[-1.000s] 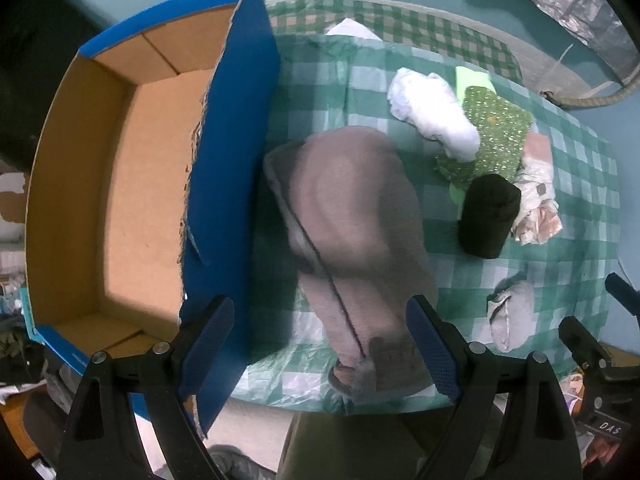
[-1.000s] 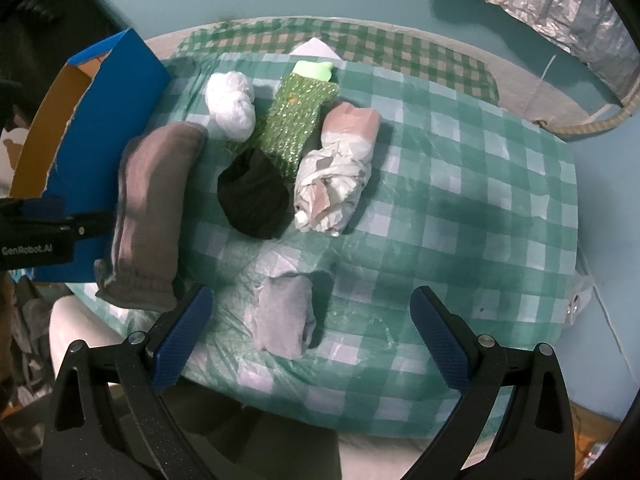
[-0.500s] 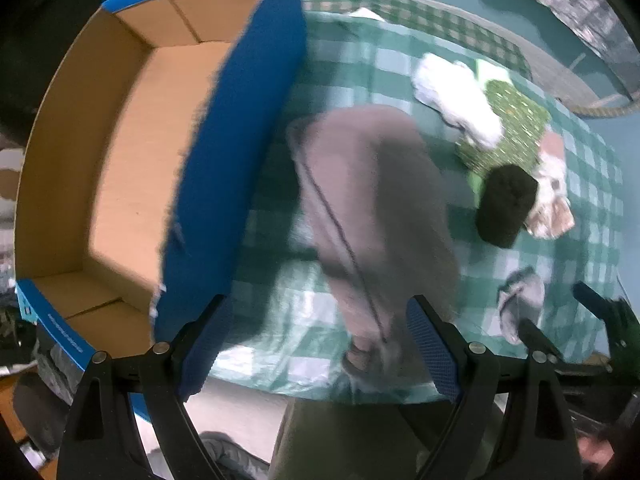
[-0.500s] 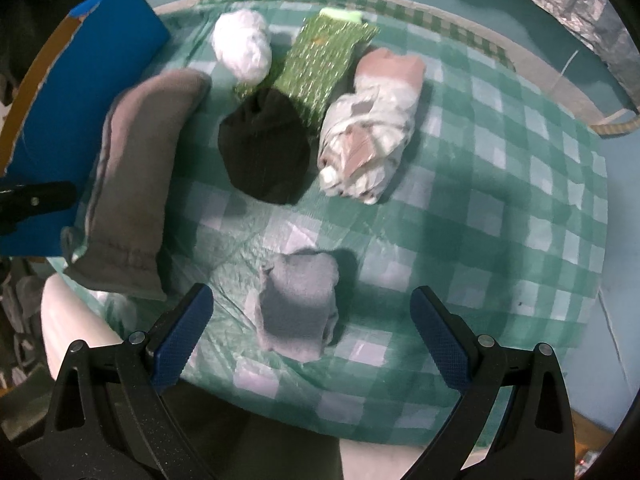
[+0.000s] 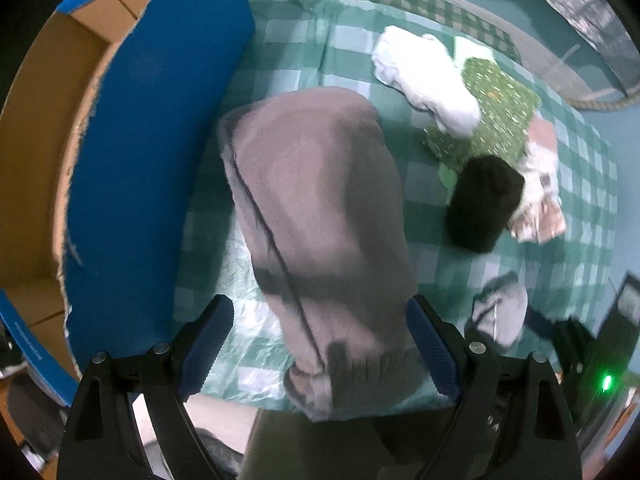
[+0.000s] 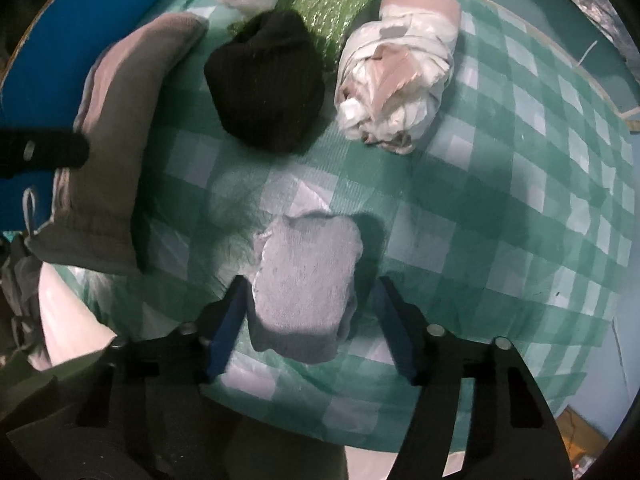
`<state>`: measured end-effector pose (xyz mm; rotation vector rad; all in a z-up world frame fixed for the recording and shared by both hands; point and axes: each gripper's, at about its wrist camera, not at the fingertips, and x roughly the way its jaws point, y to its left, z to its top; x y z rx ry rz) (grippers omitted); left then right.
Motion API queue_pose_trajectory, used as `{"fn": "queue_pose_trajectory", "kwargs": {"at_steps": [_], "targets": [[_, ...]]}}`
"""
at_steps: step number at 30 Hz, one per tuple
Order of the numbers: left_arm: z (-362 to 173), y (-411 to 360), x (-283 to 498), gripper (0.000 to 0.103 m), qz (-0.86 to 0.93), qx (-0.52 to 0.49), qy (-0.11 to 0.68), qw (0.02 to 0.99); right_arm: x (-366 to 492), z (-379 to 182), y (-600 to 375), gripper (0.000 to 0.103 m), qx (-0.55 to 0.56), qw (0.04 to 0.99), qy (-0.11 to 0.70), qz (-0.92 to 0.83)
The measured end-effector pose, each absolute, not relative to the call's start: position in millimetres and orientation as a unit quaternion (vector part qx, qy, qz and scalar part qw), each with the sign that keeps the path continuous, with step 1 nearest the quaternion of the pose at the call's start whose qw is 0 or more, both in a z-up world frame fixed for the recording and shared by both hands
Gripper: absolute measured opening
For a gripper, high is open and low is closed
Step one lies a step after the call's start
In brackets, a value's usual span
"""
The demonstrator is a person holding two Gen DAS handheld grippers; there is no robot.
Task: Organize soft objects
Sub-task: 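Lower the left tool toward the grey fleece roll while the right tool lowers toward the grey knit cloth, then close the left gripper on the grey fleece roll while the right gripper closes on the grey knit cloth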
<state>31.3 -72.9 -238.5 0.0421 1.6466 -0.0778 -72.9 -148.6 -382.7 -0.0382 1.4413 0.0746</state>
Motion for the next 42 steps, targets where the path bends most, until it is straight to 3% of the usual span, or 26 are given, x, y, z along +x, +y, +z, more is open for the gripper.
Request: {"fn": "queue_pose_trajectory", "kwargs": {"at_steps": [3, 7, 18, 25, 32, 42], "targets": [[-247, -70, 40, 0.089, -0.02, 0.004, 0.738, 0.675, -73, -382, -145, 0.044, -0.033, 0.754, 0.655, 0.038], [-260, -76, 48, 0.089, -0.011, 0.005, 0.744, 0.668, -75, -382, -156, 0.035, -0.025, 0.755, 0.655, 0.039], [-292, -101, 65, 0.091, 0.003, 0.038, 0.761, 0.648, -71, -372, -176, 0.034, -0.011, 0.76, 0.649, 0.04], [-307, -87, 76, 0.09, 0.0, -0.012, 0.77, 0.638, -77, -359, -178, 0.034, -0.009, 0.767, 0.64, 0.04], [-305, -64, 66, 0.059, -0.031, -0.044, 0.763, 0.644, -74, -344, -186, 0.034, -0.005, 0.77, 0.636, 0.038], [-286, -69, 62, 0.032, -0.058, 0.002, 0.751, 0.658, -67, -317, -184, 0.034, -0.012, 0.779, 0.625, 0.044]]}}
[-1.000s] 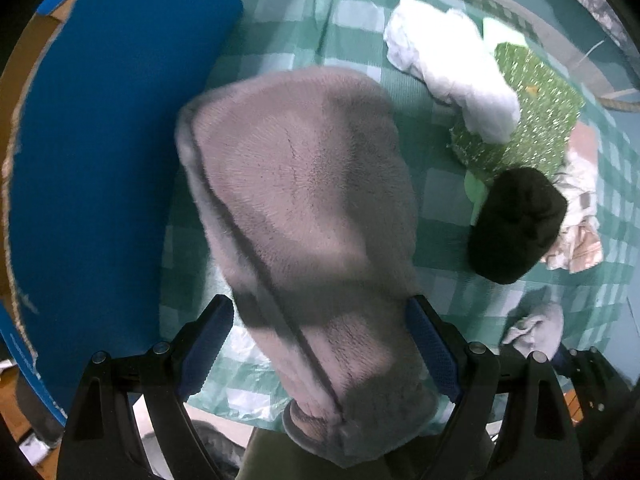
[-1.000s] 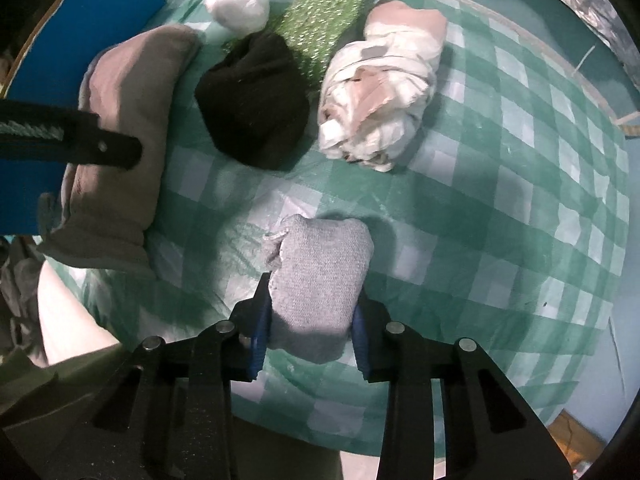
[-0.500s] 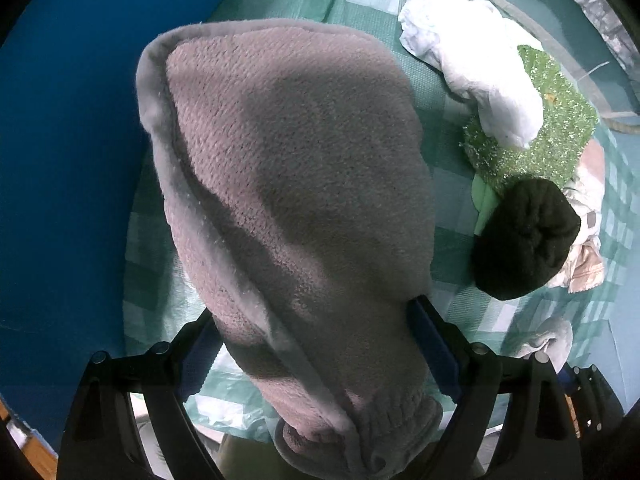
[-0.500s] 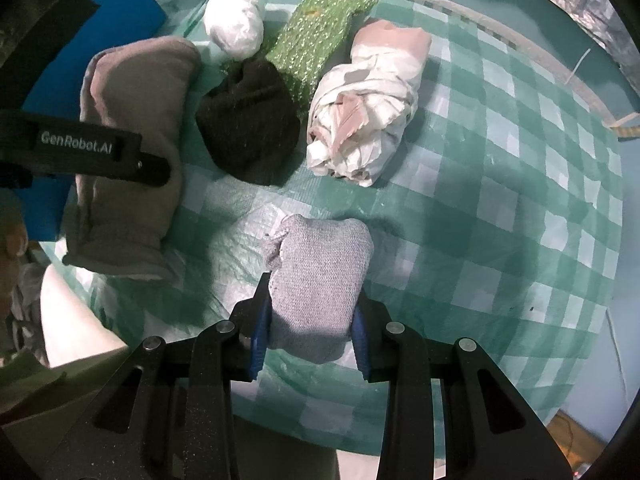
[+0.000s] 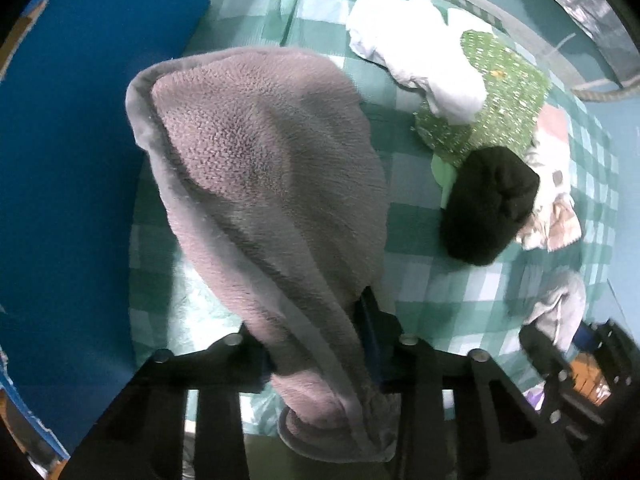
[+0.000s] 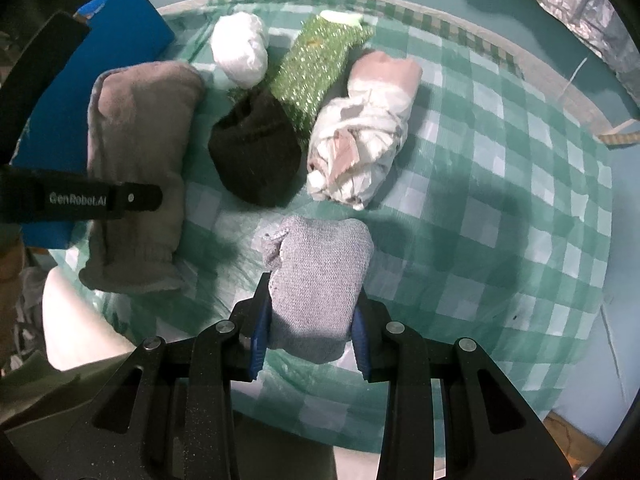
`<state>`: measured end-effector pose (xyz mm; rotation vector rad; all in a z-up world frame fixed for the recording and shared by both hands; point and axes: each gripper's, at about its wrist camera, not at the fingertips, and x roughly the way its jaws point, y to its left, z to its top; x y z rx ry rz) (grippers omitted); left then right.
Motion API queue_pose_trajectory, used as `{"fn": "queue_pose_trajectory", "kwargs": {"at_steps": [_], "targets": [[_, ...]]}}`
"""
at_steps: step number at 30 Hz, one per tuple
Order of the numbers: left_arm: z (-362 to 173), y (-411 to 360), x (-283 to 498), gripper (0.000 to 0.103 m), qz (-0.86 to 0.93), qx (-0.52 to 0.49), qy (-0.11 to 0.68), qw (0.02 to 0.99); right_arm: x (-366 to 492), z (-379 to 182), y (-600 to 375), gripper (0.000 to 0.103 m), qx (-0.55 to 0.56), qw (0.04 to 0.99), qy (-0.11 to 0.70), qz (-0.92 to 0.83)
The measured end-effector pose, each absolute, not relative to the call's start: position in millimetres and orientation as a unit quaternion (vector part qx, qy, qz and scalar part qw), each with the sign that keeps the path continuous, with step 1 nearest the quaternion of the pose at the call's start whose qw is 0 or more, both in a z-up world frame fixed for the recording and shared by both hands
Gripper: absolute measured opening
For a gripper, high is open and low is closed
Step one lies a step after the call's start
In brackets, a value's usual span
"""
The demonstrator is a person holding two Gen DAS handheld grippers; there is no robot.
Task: Organize soft objects
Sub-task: 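Close the left gripper on the grey fleece roll while the right gripper closes on the grey knit cloth, then lift the fleece roll with the left tool while the right tool lifts the knit cloth, both over the box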
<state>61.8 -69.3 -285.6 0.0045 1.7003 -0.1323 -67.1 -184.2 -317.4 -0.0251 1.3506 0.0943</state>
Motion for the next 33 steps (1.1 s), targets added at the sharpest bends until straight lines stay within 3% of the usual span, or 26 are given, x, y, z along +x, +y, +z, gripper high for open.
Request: {"fn": "queue_pose_trajectory", "kwargs": {"at_steps": [20, 33], "targets": [[-224, -87, 22, 0.027, -0.095, 0.121, 0.699, 0.698, -69, -293, -176, 0.034, -0.027, 0.792, 0.608, 0.056], [-174, -68, -5, 0.027, -0.113, 0.137, 0.665, 0.726, -60, -249, -164, 0.034, -0.027, 0.804, 0.591, 0.067]]}}
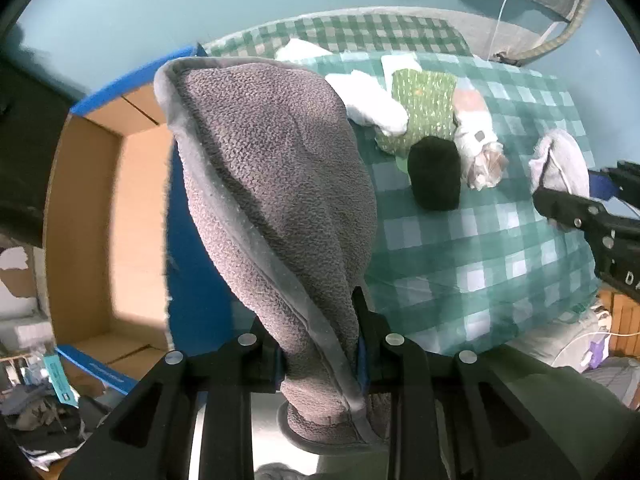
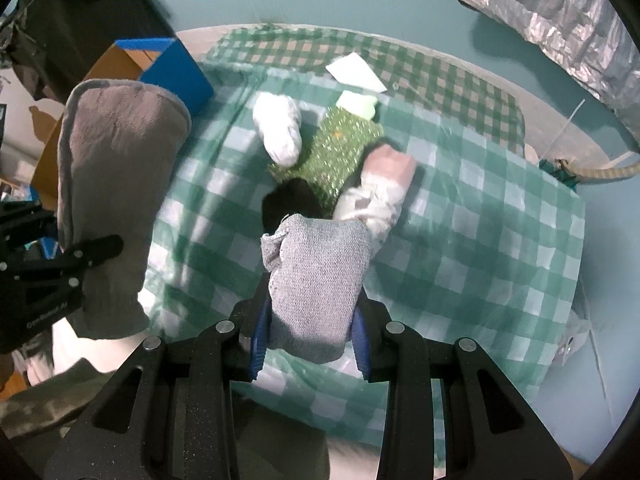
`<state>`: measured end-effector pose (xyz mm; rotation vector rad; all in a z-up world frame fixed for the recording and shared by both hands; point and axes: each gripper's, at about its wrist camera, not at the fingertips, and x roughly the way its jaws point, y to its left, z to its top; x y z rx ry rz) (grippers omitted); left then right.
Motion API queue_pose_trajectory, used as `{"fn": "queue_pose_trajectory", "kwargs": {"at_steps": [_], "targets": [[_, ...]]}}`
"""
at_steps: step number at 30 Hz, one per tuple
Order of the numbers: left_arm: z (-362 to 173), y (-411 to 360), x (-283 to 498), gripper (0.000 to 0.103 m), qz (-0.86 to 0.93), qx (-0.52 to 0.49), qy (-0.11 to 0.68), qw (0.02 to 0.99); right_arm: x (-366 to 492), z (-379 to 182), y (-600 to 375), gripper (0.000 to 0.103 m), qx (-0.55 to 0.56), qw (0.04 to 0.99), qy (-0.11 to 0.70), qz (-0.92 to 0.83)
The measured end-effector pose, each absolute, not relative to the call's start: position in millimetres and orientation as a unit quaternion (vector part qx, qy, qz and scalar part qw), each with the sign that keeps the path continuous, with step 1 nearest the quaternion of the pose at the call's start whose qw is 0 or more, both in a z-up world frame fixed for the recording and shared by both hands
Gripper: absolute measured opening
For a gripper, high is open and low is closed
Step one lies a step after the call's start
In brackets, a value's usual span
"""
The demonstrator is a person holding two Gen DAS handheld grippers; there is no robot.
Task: Organize soft objects
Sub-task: 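Lift the fleece roll with the left tool while the right tool lifts the knit cloth, both over the box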
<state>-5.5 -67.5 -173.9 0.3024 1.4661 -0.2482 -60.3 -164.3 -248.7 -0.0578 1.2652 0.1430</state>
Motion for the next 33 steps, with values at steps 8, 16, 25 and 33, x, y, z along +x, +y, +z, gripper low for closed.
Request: {"fn": "queue_pose_trajectory", "kwargs": {"at_steps": [8, 16, 25, 33], "targets": [[-153, -68, -14, 0.026, -0.105, 0.164, 0.635, 0.747, -53, -224, -145, 0.034, -0.038, 0.81, 0.579, 0.084], [-131, -46, -11, 0.026, -0.086, 0.156, 0.622, 0.762, -41, -209, -120, 0.034, -0.052, 0.811, 0.572, 0.111], [-115, -13, -3, 0.026, -0.063, 0.125, 0.615, 0.776, -20, -196, -78, 0.034, -0.073, 0.808, 0.567, 0.144], [-106, 26, 3, 0.027, -0.038, 0.104, 0.602, 0.791, 2, -191, -26, 0.034, -0.105, 0.801, 0.564, 0.173]]}}
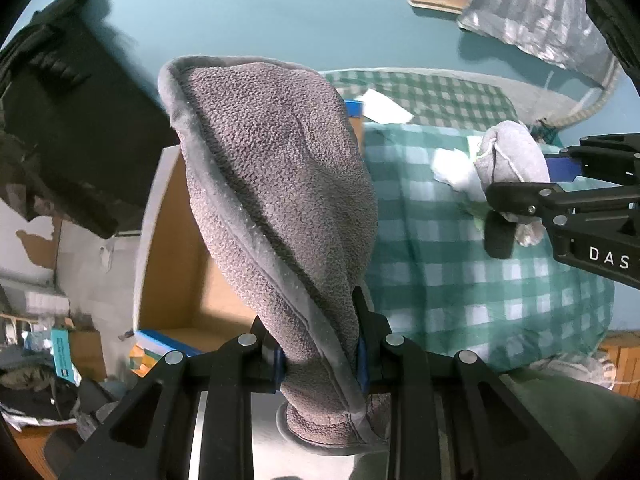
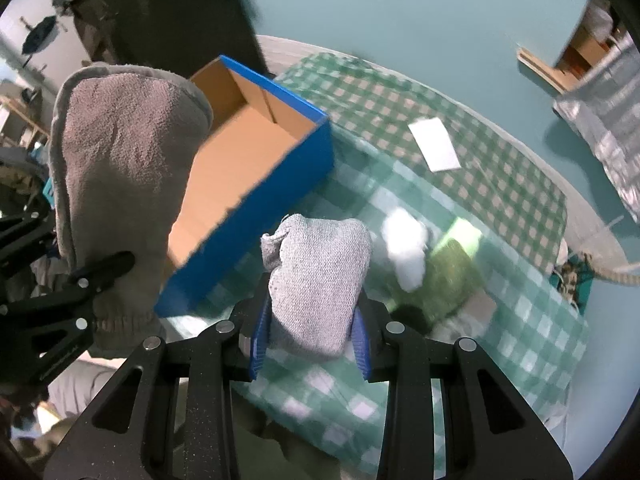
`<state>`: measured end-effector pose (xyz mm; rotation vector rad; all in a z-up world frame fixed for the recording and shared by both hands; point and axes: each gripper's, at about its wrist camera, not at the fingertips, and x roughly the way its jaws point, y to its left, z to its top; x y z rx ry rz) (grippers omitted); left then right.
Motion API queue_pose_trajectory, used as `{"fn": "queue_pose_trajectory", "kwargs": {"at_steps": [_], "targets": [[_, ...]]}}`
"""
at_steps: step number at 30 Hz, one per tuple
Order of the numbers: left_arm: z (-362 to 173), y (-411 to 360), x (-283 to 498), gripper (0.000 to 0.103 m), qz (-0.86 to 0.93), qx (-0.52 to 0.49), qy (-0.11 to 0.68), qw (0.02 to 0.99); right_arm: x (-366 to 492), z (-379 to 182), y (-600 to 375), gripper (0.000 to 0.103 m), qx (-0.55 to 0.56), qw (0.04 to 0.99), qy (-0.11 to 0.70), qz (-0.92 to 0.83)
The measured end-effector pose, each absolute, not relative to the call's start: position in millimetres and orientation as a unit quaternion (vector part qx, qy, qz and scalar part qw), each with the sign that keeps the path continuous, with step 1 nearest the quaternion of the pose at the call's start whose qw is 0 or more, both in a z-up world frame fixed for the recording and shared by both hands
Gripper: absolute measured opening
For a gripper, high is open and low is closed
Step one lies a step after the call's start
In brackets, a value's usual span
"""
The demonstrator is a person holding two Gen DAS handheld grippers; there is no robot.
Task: Organize soft objects
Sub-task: 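Lift the fleece roll with the left tool while the right tool lifts the knit cloth, both over the box, then open the left gripper to drop the fleece into the box while the right gripper releases the knit cloth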
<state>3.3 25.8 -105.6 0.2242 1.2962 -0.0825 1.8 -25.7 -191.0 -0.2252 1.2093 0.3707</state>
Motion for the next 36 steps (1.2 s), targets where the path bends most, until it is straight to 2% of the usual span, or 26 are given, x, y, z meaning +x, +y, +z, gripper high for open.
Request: {"fn": "queue_pose_trajectory", "kwargs": {"at_steps": [11, 27, 29, 31, 35, 36], "targets": [[-113, 86, 17, 0.026, 0.008, 0.082, 0.606, 0.792, 27, -189, 44, 0.034, -0.124, 0.79, 0.56, 0.216], [-165, 130, 44, 0.027, 0.036, 0.061, 0.64, 0.765, 71, -233, 107, 0.034, -0.141, 0.759, 0.588, 0.242], [-168, 132, 46, 0.03, 0.036, 0.06, 0.642, 0.763, 74, -236, 111, 0.034, -0.143, 0.757, 0.589, 0.243], [-171, 133, 50, 0.041, 0.039, 0.055, 0.642, 0.764, 75, -237, 114, 0.034, -0.143, 0.756, 0.59, 0.246], [-173, 136, 49, 0.045, 0.058, 0.058, 0.648, 0.757, 79, -244, 116, 0.035, -0.144, 0.753, 0.594, 0.244], [-172, 136, 49, 0.046, 0.062, 0.058, 0.645, 0.759, 79, -246, 116, 0.038, -0.146, 0.75, 0.596, 0.245]]}}
